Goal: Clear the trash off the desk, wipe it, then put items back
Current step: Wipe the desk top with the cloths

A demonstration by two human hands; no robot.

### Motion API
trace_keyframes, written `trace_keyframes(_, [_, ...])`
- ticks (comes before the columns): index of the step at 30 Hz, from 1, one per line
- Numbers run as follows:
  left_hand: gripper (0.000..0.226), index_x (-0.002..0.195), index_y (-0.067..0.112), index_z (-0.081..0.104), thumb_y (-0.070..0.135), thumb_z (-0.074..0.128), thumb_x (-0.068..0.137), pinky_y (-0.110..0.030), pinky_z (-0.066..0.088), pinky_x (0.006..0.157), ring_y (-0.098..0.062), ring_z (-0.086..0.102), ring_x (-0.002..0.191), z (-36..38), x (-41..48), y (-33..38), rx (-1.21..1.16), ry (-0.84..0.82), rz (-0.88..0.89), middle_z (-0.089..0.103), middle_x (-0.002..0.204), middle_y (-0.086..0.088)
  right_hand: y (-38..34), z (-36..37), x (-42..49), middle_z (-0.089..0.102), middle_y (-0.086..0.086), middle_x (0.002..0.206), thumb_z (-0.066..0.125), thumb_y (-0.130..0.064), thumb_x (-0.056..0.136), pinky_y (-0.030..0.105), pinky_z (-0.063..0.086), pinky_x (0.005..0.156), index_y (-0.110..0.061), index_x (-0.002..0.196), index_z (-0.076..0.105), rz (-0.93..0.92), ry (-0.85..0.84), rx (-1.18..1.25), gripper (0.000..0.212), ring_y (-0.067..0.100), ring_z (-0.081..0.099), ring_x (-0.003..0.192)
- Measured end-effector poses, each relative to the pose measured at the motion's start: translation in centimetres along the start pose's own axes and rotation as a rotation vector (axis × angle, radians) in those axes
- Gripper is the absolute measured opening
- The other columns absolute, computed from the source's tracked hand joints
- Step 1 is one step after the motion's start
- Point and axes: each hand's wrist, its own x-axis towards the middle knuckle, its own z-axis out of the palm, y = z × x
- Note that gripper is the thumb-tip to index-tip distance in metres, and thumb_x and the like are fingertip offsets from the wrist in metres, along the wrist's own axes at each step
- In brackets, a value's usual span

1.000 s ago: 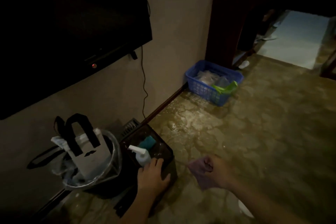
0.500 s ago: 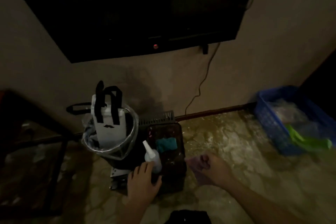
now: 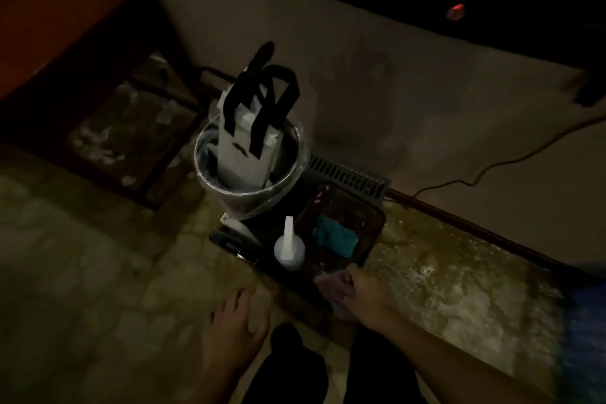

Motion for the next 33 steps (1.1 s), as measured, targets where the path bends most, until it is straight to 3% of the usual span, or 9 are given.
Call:
trace_keyframes(3, [0.058,0.126,0.028,0.056,0.062,0.046,0.079,-0.034,0.05,0.079,-0.023,0.064,0.098,3.4,-1.2,0.3,-0.062,-0.02,-0.177,0.06,0.122,0.003,1.2,1.9,4.4,0.054,0.005,0.111,0.051,-0.021,0.083,0.029,0.042,0.074,-0.017,0.108,0.048,-0.079,-0.106,-0.112,0.026,0.022,0.056,0.1])
trace_keyframes(6, [0.072,0.128,0.028,0.053,0.069,0.031,0.073,-0.034,0.051,0.082,-0.02,0.061,0.104,6.4,0.1,2.1,-0.139,0.013,-0.247,0.055,0.127,0.005,2.0,2.8,8.8,0.047,0.002,0.127,0.03,-0.052,0.084,0.036,0.046,0.089,-0.02,0.129,0.045,-0.176,-0.097,-0.192,0.057,0.026,0.05,0.116])
trace_keyframes(7, [0.073,0.13,0.028,0.052,0.069,0.03,0.072,-0.036,0.05,0.085,-0.02,0.059,0.107,7.3,0.7,2.6,-0.148,0.013,-0.269,0.053,0.129,0.006,1.9,2.2,9.6,0.045,0.003,0.129,0.029,-0.054,0.088,0.038,0.045,0.092,-0.02,0.134,0.042,-0.174,-0.076,-0.22,0.058,0.026,0.046,0.118])
trace_keyframes(11, [0.068,0.125,0.027,0.053,0.066,0.035,0.072,-0.044,0.05,0.083,-0.022,0.061,0.1,10.8,2.5,4.1,-0.178,0.024,-0.382,0.057,0.123,0.004,4.2,0.8,12.5,0.035,0.009,0.142,0.047,-0.031,0.095,0.038,0.045,0.095,-0.021,0.144,0.031,-0.2,0.003,-0.429,0.053,0.03,0.037,0.126])
trace_keyframes(16, [0.058,0.12,0.027,0.053,0.065,0.039,0.078,-0.043,0.051,0.079,-0.024,0.062,0.096,14.4,3.9,4.6,-0.101,0.028,-0.423,0.059,0.118,0.002,6.2,-0.4,16.8,0.03,0.009,0.141,0.046,-0.022,0.094,0.035,0.041,0.089,-0.019,0.142,0.029,-0.206,-0.03,-0.464,0.051,0.032,0.031,0.128])
trace_keyframes(22, [0.056,0.119,0.027,0.055,0.06,0.043,0.076,-0.043,0.05,0.081,-0.022,0.061,0.1,15.8,3.8,5.8,-0.139,0.102,-0.521,0.06,0.117,0.002,6.5,0.3,19.7,0.03,0.015,0.147,0.046,-0.018,0.096,0.035,0.027,0.11,-0.009,0.145,0.024,-0.089,-0.139,-0.462,0.054,0.031,0.027,0.136])
trace_keyframes(25, [0.057,0.12,0.027,0.056,0.06,0.042,0.076,-0.041,0.05,0.081,-0.02,0.062,0.099,15.9,3.7,6.3,-0.153,0.104,-0.559,0.059,0.117,0.004,6.6,0.8,20.3,0.033,0.017,0.145,0.042,-0.017,0.097,0.032,0.025,0.109,-0.005,0.142,0.028,-0.072,-0.146,-0.463,0.048,0.031,0.029,0.134])
trace_keyframes(30, [0.059,0.123,0.026,0.054,0.06,0.04,0.077,-0.04,0.051,0.081,-0.017,0.061,0.1,16.1,3.7,7.1,-0.163,0.118,-0.57,0.057,0.121,0.005,7.4,0.8,20.2,0.025,0.016,0.147,0.056,-0.028,0.093,0.032,0.032,0.102,-0.007,0.14,0.032,-0.086,-0.209,-0.339,0.057,0.033,0.027,0.132])
trace_keyframes(33, [0.063,0.126,0.024,0.055,0.06,0.038,0.076,-0.04,0.05,0.084,-0.018,0.058,0.106,15.7,3.9,7.7,-0.184,0.127,-0.549,0.056,0.124,0.002,8.1,0.6,19.6,0.043,0.013,0.128,0.056,-0.009,0.09,0.023,0.036,0.08,-0.001,0.125,0.046,-0.14,-0.183,-0.145,0.037,0.025,0.045,0.109])
